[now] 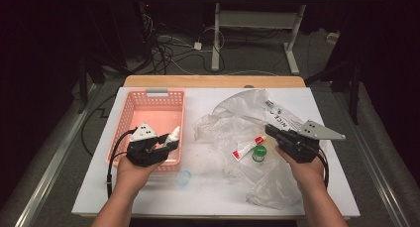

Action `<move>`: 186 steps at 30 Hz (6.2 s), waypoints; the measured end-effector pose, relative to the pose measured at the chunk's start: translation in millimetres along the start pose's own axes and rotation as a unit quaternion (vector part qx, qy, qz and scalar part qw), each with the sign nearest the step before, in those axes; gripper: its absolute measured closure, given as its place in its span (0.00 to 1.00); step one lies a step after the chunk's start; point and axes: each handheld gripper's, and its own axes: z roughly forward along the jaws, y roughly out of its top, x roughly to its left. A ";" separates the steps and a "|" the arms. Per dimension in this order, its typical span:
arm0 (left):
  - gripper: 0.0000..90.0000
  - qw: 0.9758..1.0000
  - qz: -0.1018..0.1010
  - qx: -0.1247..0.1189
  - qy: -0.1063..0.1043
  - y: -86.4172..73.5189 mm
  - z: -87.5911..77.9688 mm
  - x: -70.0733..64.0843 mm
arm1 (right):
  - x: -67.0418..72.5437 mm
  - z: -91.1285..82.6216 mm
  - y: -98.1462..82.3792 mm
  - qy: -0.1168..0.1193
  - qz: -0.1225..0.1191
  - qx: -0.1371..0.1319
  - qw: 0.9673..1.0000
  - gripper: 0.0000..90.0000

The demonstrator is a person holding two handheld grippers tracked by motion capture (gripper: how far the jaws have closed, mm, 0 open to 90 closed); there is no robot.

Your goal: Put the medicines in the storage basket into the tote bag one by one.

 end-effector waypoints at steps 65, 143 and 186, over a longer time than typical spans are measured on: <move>0.64 0.994 0.082 0.021 -0.072 46.2 132.9 -104.0 | 0.5 0.2 5.0 0.005 0.000 -0.013 1.000 1.00; 0.20 0.996 -0.029 0.072 -0.050 0.5 161.1 -69.4 | -15.6 -42.3 -4.3 -0.051 0.018 -0.018 0.998 1.00; 0.97 0.990 0.112 0.035 -0.082 -6.0 136.8 -100.3 | -2.4 -27.7 -8.1 -0.036 0.005 -0.009 0.999 1.00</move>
